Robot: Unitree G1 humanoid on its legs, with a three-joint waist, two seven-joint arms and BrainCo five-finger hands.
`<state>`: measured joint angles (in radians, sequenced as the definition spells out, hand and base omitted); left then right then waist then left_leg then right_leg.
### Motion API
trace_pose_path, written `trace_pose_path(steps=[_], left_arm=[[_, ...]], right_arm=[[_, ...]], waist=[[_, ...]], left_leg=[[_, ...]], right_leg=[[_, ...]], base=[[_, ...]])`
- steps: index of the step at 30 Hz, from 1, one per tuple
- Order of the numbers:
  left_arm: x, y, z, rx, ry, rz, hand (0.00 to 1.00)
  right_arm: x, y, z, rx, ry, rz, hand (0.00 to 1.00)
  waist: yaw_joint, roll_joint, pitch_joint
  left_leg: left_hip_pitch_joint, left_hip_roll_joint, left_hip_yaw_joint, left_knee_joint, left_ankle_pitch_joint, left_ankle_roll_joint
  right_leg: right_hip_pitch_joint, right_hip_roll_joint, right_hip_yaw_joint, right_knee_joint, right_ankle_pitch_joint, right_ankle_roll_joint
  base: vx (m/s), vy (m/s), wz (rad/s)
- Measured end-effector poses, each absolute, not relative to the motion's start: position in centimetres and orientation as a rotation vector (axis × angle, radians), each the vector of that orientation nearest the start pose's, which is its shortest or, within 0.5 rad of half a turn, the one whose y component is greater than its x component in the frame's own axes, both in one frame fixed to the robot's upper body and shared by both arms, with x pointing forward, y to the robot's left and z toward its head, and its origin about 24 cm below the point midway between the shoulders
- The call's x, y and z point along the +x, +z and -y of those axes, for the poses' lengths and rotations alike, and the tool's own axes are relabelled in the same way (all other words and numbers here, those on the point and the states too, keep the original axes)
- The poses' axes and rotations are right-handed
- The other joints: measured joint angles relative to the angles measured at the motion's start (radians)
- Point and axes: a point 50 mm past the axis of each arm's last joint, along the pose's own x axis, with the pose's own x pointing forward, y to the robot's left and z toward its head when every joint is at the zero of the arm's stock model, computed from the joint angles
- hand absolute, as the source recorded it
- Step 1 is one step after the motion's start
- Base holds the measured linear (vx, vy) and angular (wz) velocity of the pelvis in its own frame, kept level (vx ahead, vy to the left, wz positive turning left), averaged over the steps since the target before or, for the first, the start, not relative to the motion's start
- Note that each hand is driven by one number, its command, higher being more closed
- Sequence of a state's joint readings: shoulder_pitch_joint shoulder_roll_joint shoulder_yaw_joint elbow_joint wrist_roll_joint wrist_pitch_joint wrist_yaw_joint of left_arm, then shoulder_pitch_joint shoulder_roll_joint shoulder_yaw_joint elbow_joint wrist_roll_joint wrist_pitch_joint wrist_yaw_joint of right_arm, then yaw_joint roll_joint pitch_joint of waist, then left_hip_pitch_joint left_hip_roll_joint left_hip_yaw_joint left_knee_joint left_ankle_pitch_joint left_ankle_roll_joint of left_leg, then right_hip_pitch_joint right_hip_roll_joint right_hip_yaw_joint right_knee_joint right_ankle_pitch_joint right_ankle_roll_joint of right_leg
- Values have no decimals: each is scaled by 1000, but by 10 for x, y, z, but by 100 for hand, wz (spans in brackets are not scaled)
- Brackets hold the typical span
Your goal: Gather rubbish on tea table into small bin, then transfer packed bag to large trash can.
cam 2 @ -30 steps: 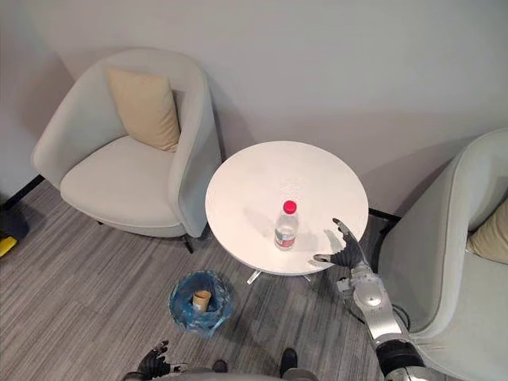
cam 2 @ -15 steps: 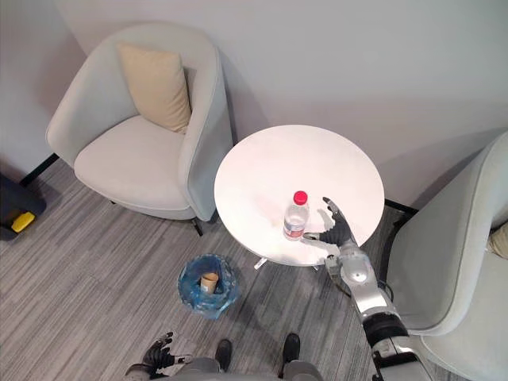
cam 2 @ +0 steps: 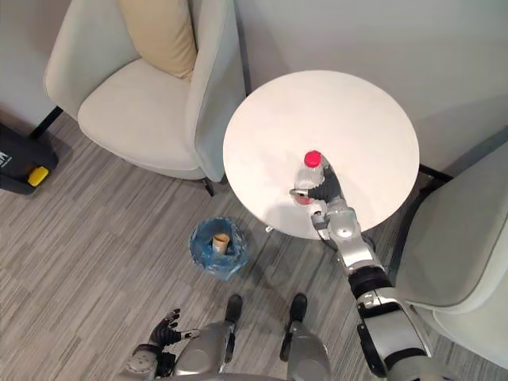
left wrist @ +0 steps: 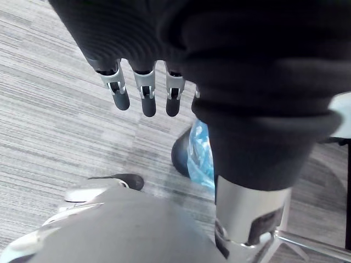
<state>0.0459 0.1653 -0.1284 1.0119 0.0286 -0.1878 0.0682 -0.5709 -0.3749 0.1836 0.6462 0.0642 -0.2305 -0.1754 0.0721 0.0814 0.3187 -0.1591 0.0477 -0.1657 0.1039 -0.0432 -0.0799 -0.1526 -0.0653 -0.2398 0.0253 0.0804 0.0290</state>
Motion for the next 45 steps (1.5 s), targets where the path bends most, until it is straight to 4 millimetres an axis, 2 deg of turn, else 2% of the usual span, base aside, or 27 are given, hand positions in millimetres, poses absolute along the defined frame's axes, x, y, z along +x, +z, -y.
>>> trace_pose_path(steps=[6, 14, 24, 28, 32, 33, 35, 37, 45], left_arm=[[135, -143, -195, 244, 7, -859, 0], [141, -141, -193, 252, 0, -845, 0], [141, -141, -193, 261, 5, -845, 0], [140, -141, -197, 272, 8, -851, 0], [132, -144, -203, 306, 4, -881, 0], [129, -144, -205, 311, 7, -888, 0], [127, -145, -206, 312, 7, -893, 0], [128, -145, -205, 317, 3, -891, 0], [119, -149, -206, 293, 29, -926, 0]], right_arm=[[360, 107, 197, -316, -102, 198, 100], [357, 107, 198, -294, -114, 210, 100], [301, 93, 171, -235, -22, 312, 100], [282, 88, 162, -241, 21, 326, 100], [256, 82, 151, -195, 46, 331, 100], [252, 83, 148, -182, 65, 344, 100], [250, 86, 145, -175, 73, 358, 100], [245, 89, 145, -169, 78, 379, 100], [226, 78, 135, -176, 119, 344, 100]], waist=[[1, 11, 18], [4, 14, 20], [-5, 7, 16], [-9, -15, 0], [-17, -55, -64], [-31, -65, -82], [-33, -70, -90], [-34, -69, -98], [-35, -69, -143]], left_leg=[[-33, 0, -12, 6, 2, -3], [-37, -2, -19, 7, 7, -5], [20, 4, 6, -27, 13, -3], [38, 7, 21, -38, 15, -2], [82, 14, 29, -71, 15, -3], [94, 13, 31, -73, 15, -2], [104, 13, 36, -79, 15, -2], [124, 12, 41, -88, 15, -2], [173, 23, 58, -103, 14, -2]], right_leg=[[-30, -1, -9, 11, -1, -1], [-39, -1, -10, 10, -2, -2], [-8, 2, 14, 7, -2, -1], [3, 5, 25, -1, -1, -1], [47, 13, 28, -41, 3, 1], [63, 13, 28, -52, 5, 4], [71, 13, 33, -57, 6, 5], [89, 14, 38, -71, 9, 7], [143, 28, 48, -104, 17, 3]], base=[[-24, -11, 5], [31, -3, 2], [-22, -4, -7], [-12, -3, -7], [64, -11, -3], [107, -9, -4], [47, 0, -6], [31, 4, -7], [-9, -6, -4]])
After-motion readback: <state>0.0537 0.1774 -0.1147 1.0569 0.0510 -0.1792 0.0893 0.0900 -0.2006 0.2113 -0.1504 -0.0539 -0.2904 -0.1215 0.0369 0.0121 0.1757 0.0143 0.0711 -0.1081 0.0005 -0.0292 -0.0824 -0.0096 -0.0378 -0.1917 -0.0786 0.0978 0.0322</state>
